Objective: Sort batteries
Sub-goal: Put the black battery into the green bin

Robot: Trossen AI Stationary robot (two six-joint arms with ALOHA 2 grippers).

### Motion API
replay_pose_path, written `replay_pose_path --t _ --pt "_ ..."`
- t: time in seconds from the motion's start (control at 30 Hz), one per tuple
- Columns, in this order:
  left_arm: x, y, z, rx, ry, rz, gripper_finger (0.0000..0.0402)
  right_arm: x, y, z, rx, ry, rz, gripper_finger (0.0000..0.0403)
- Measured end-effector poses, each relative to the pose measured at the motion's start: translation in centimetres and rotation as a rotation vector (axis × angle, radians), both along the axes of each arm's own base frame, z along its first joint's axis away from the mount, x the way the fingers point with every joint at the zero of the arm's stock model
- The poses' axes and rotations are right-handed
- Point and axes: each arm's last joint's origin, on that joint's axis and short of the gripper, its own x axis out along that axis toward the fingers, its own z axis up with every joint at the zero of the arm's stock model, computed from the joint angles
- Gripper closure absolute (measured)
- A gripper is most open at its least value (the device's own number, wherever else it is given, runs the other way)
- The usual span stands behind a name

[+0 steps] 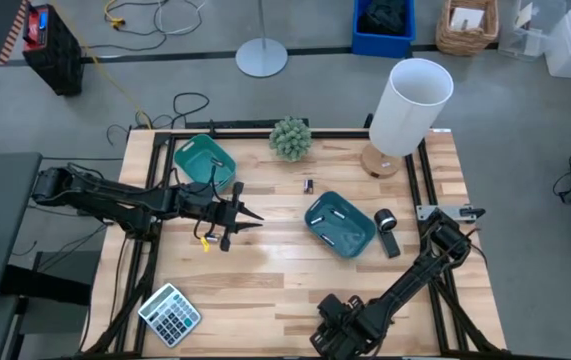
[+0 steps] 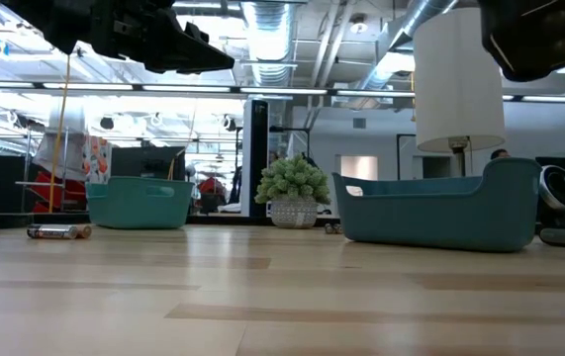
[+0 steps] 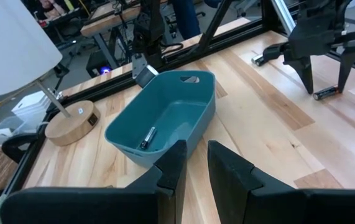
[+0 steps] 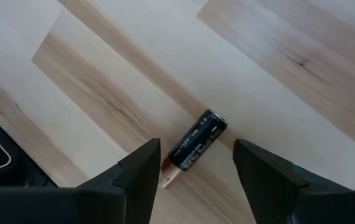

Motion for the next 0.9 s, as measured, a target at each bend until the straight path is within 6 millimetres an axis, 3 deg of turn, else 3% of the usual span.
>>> replay_pose_path --t 0.6,0.9 --pt "0.0 0.0 0.0 0.000 0.003 0.000 0.0343 0.8 -2.0 -0.3 -0.052 0.074 -0.010 0.0314" --pt "0.0 0.0 0.0 0.000 0.003 0.000 0.0343 1.0 -2.5 -0.3 -0.076 0.089 0.018 0.0343"
